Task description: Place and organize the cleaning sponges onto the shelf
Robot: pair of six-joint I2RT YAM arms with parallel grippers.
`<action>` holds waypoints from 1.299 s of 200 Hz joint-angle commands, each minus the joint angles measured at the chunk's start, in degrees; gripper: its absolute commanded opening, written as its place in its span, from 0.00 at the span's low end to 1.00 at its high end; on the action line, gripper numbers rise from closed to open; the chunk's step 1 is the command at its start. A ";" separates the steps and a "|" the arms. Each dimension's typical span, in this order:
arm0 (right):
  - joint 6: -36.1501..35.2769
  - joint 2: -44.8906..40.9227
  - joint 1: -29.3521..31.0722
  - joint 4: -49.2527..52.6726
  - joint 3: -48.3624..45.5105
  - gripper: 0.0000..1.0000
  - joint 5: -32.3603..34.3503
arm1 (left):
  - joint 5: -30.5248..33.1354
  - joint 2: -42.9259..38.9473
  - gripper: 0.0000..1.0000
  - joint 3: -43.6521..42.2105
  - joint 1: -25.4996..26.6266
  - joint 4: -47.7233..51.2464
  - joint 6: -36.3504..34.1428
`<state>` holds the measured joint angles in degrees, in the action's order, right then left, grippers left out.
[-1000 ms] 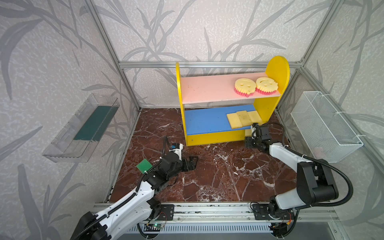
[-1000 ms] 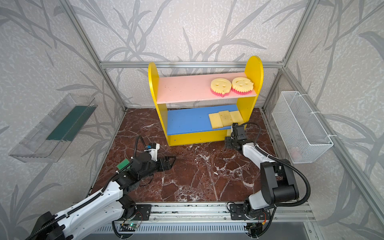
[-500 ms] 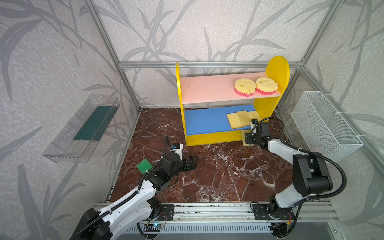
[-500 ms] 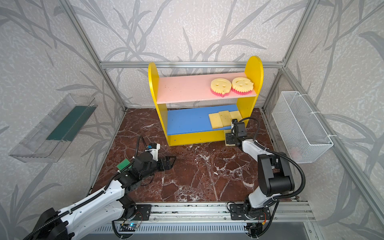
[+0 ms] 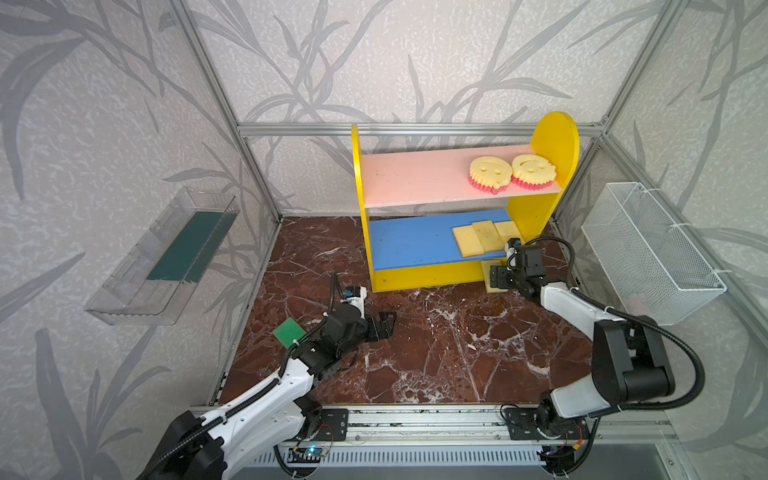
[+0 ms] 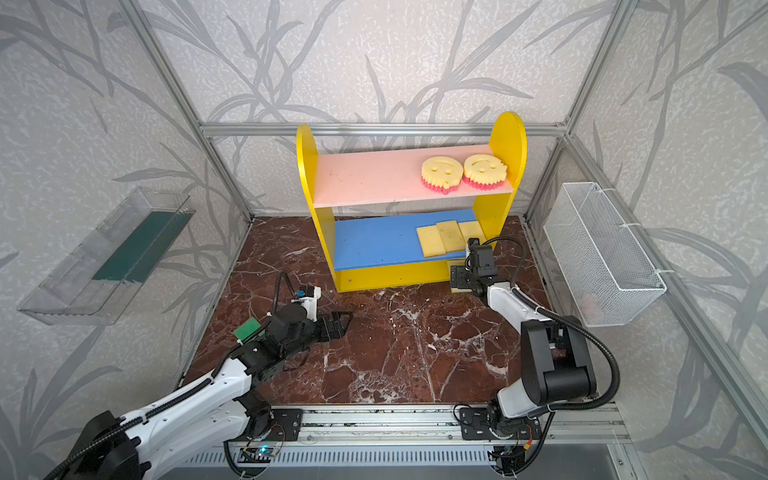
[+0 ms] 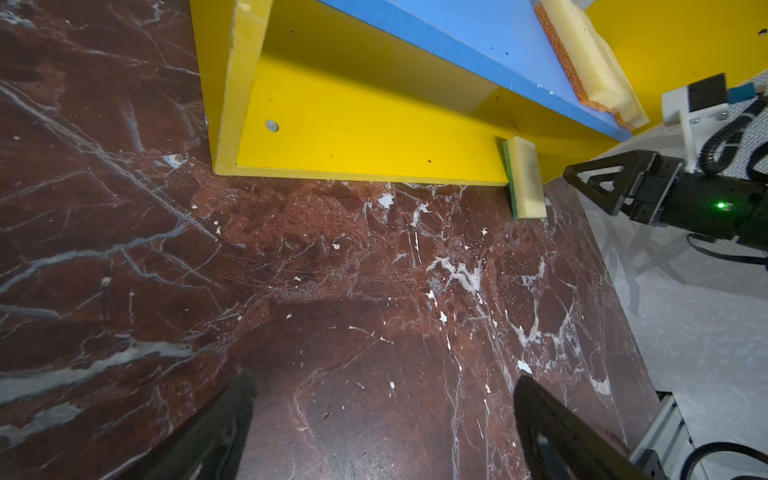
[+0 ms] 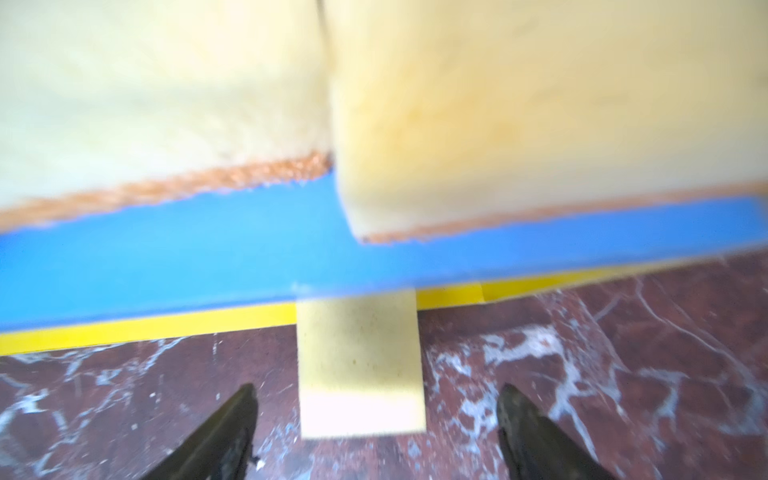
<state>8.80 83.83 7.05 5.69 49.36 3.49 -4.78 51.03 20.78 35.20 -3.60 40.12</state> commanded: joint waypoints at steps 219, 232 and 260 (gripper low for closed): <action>39.81 9.22 -6.65 -22.65 -15.94 0.00 -26.67 | 2.24 -7.19 0.98 -2.59 -0.04 3.70 0.67; 40.09 10.88 -7.09 -24.32 -15.89 0.00 -26.49 | 2.32 -6.68 0.98 -2.48 -0.09 3.55 0.66; 40.96 13.64 -8.32 -27.99 -15.72 0.00 -27.63 | 2.45 -5.55 0.98 -2.36 -0.13 2.79 0.86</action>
<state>48.73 95.15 -0.30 -19.07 32.95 -24.18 -3.88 44.84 18.24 35.20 -0.73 40.73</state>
